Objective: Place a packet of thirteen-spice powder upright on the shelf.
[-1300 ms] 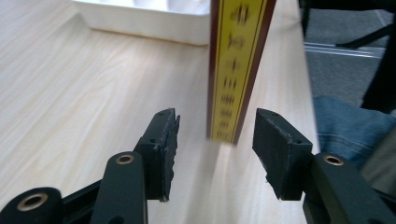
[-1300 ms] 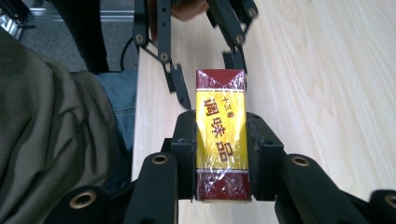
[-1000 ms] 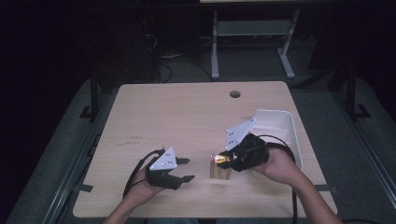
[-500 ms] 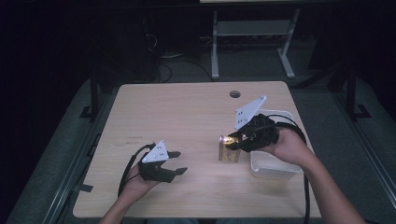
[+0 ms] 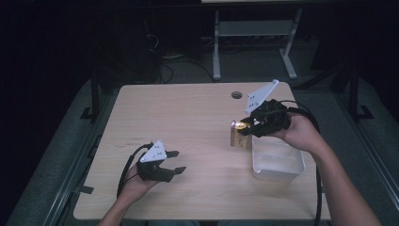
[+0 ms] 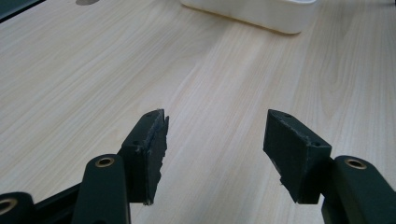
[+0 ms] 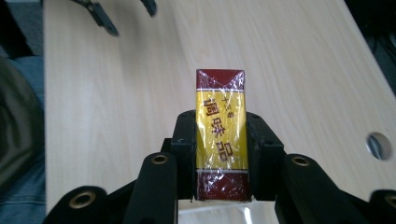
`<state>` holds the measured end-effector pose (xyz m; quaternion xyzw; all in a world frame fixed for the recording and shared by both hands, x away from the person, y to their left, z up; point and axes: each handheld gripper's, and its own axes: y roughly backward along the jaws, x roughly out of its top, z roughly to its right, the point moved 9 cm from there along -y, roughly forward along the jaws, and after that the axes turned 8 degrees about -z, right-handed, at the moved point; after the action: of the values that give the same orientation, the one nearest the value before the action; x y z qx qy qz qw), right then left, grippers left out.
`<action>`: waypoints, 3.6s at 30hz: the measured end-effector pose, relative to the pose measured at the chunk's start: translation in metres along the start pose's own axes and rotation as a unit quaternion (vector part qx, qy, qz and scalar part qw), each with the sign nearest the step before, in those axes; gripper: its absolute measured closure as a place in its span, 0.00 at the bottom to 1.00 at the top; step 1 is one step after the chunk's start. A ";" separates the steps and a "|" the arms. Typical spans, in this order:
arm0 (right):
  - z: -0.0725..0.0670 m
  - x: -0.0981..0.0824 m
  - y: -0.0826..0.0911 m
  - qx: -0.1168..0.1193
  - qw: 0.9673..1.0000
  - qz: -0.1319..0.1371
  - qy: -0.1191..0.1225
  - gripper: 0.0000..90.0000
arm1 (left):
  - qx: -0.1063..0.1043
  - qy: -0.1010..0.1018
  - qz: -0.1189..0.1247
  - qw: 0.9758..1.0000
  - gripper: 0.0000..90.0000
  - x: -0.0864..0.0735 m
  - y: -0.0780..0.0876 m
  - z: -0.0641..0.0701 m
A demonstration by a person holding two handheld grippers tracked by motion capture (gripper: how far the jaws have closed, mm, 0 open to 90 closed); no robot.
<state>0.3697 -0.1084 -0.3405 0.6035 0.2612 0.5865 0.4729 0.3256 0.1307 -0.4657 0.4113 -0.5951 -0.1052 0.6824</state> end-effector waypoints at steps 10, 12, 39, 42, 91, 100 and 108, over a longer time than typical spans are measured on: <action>0.027 -0.019 0.008 -0.028 0.999 -0.020 -0.031 0.76 | 0.003 0.005 -0.001 1.000 0.43 -0.002 0.001 -0.003; 0.032 -0.022 0.008 -0.031 0.999 -0.024 -0.035 0.76 | 0.004 0.006 -0.001 1.000 0.43 -0.002 0.000 -0.003; 0.069 -0.073 -0.010 -0.042 0.992 -0.058 -0.103 0.76 | 0.009 0.008 -0.005 1.000 0.42 -0.004 0.000 -0.006; 0.070 -0.076 -0.012 -0.041 0.992 -0.059 -0.106 0.76 | 0.009 0.011 -0.004 1.000 0.42 -0.004 0.000 -0.007; 0.066 -0.145 -0.035 -0.067 0.977 -0.114 -0.169 0.64 | 0.008 0.006 -0.013 1.000 0.41 -0.005 -0.004 -0.004; 0.062 -0.160 -0.034 -0.078 0.972 -0.113 -0.191 0.64 | 0.008 0.007 -0.013 1.000 0.41 -0.005 -0.004 -0.005; 0.060 -0.169 -0.041 -0.076 0.967 -0.124 -0.209 0.70 | 0.008 0.008 -0.013 1.000 0.41 -0.005 -0.004 -0.005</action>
<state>0.4067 -0.2543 -0.4462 0.6378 0.1844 0.4022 0.6305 0.3300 0.1335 -0.4724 0.4252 -0.5851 -0.1061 0.6823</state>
